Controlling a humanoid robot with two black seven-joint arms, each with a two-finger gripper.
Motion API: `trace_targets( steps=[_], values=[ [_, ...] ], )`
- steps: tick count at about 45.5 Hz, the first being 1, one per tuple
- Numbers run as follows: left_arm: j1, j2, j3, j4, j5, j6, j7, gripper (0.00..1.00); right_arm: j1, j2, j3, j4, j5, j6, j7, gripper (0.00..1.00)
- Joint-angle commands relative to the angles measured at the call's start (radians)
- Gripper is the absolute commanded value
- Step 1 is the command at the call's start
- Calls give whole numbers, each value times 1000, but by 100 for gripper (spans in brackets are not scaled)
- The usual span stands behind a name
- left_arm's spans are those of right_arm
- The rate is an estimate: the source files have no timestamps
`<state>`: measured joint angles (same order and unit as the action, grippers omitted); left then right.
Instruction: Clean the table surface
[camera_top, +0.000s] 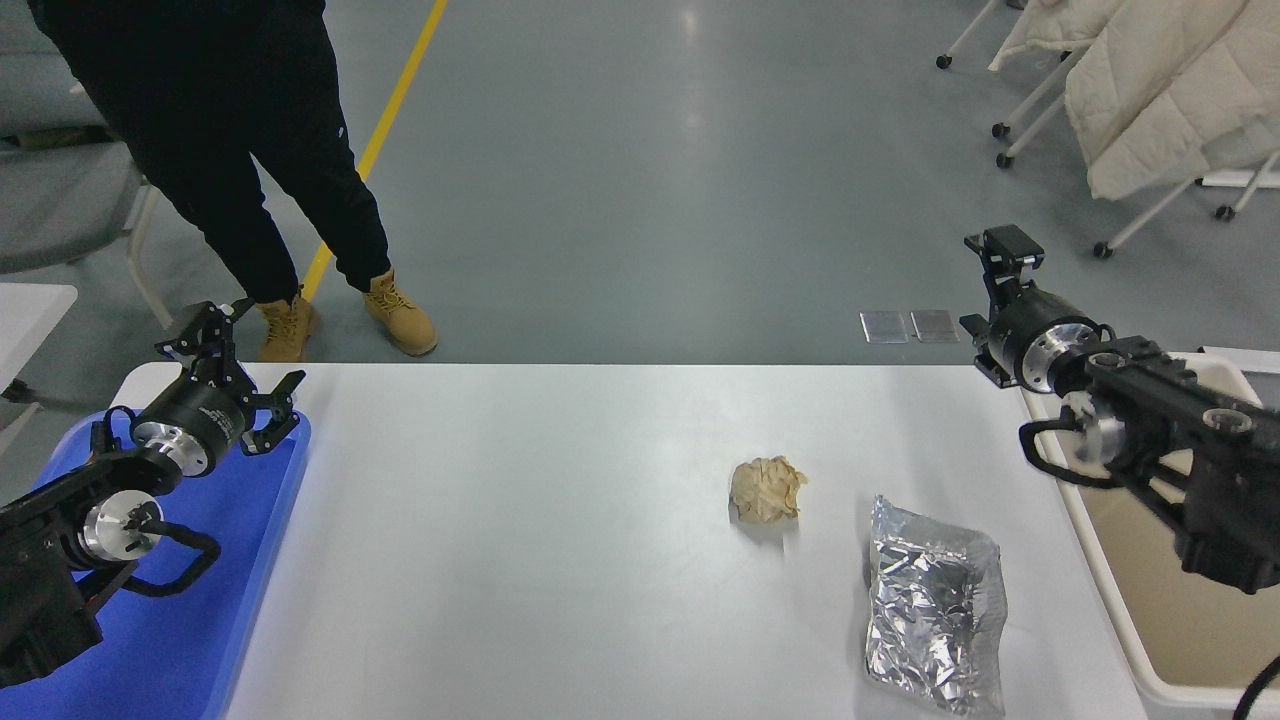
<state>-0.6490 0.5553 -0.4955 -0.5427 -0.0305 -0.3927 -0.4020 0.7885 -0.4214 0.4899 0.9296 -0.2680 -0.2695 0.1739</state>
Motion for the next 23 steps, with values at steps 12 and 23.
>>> trace_targets(
  steps=[12, 23],
  values=[
    [0, 0, 0, 0, 0, 0, 0, 100, -206, 277, 295, 29, -5, 56, 130, 99],
    [0, 0, 0, 0, 0, 0, 0, 100, -215, 332, 297, 21, -2, 55, 168, 99]
  ],
)
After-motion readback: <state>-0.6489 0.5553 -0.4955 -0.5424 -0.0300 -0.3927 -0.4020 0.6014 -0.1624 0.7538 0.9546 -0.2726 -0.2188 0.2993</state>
